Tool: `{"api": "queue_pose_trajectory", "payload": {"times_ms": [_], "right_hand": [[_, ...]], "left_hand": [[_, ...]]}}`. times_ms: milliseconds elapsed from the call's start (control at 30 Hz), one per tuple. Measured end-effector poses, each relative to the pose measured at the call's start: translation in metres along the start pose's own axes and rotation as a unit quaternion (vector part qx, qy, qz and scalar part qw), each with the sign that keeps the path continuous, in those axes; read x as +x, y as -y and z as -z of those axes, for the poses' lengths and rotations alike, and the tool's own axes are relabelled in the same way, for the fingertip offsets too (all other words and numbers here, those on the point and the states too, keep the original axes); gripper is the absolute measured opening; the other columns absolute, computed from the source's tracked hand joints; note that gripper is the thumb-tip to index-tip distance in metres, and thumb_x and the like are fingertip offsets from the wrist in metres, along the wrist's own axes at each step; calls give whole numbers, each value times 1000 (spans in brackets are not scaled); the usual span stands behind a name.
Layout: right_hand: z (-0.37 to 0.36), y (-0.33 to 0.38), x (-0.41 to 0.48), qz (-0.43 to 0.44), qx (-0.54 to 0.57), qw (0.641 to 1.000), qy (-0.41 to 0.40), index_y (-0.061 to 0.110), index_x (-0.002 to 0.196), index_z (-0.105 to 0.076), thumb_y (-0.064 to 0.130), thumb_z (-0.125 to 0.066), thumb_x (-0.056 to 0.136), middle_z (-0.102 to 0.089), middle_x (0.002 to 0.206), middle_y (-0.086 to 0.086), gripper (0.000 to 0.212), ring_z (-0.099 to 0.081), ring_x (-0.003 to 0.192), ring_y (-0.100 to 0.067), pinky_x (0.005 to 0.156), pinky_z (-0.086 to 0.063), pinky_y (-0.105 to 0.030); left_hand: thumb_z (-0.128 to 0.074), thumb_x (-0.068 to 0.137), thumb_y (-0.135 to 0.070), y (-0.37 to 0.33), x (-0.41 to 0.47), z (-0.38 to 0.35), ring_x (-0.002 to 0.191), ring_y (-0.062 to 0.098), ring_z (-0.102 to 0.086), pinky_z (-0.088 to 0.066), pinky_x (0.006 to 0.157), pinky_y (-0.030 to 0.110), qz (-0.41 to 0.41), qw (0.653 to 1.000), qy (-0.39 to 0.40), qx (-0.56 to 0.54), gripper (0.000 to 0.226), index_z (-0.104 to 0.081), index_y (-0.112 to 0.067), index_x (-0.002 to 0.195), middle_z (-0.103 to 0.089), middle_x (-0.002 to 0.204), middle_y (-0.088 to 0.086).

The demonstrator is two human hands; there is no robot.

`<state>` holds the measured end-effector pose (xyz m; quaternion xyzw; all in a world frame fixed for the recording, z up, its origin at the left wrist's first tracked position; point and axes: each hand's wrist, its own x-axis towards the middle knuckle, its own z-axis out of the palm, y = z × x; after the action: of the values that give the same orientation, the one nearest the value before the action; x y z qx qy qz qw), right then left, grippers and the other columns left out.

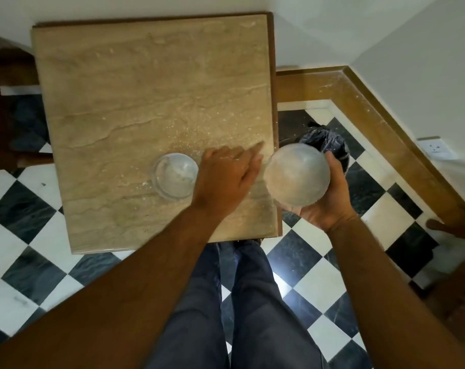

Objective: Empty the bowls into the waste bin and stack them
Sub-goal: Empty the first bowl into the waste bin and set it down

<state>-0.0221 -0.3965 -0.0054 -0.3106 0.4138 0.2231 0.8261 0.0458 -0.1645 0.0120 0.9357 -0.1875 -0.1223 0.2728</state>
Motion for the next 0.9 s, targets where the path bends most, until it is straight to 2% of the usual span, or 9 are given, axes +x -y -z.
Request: {"api": "queue_pose_trajectory", "payload": {"times_ms": [100,167,300,367,467,567,667,800,900], "right_hand": [[12,14,4,115,-27,985,-124,26,151,-69,56,-50,109,-72,145,-14,54,-68,130,-39,96,-64,-51],[23,20,4,211,-120,946,-215,24,165,-48,56,-53,106,-63,150,-13,67,-64,135,-34,94,-65,-44],[54,23,26,435,-322,781,-313,29,165,-37,59,-77,102,-50,157,-3,81,-61,140,-12,113,-60,-50],[60,19,54,393,-391,752,-356,38,165,-37,55,-86,95,-44,163,-4,87,-51,152,-22,122,-52,-56],[67,10,86,208,-537,721,-384,34,169,-36,60,-84,90,-39,165,-17,95,-46,150,-39,118,-54,-57],[73,22,92,250,-590,651,-406,38,166,-38,74,-77,84,-39,165,-17,97,-45,148,-40,102,-49,-41],[67,28,81,300,-542,653,-436,45,164,-36,80,-75,82,-42,166,-11,98,-47,148,-36,100,-45,-36],[65,20,66,359,-533,638,-425,38,164,-38,78,-78,86,-43,167,-9,97,-46,151,-33,109,-43,-34],[69,10,75,258,-529,693,-415,36,170,-31,68,-81,88,-39,169,-16,102,-44,151,-39,116,-51,-49]], "left_hand": [[-38,115,-39,25,-3,-1,119,29,-64,-41,113,53,54,997,-40,47,52,-48,-20,162,-75,126,6],[-37,115,-40,45,-8,1,130,31,-60,-36,119,58,91,990,-57,90,56,-43,-18,165,-70,137,8],[-34,114,-41,75,-24,4,146,32,-50,-22,127,64,124,979,-73,142,60,-35,-16,168,-57,155,9],[-32,113,-41,83,-30,5,151,31,-46,-18,129,65,128,976,-76,158,60,-33,-17,169,-52,161,8],[-31,114,-41,88,-39,5,155,30,-42,-15,129,66,139,972,-77,173,60,-32,-18,169,-46,167,6],[-30,115,-42,93,-46,1,158,28,-37,-13,130,64,164,966,-89,180,59,-30,-21,171,-41,171,4],[-26,116,-43,96,-52,-4,159,28,-35,-12,130,62,187,963,-86,176,59,-27,-22,171,-38,172,5],[-28,115,-42,99,-58,-10,159,27,-34,-11,130,62,194,963,-87,166,59,-25,-24,171,-37,173,5],[-30,115,-40,101,-61,-12,159,27,-35,-10,130,61,202,959,-91,176,59,-26,-24,171,-38,173,5]]}}
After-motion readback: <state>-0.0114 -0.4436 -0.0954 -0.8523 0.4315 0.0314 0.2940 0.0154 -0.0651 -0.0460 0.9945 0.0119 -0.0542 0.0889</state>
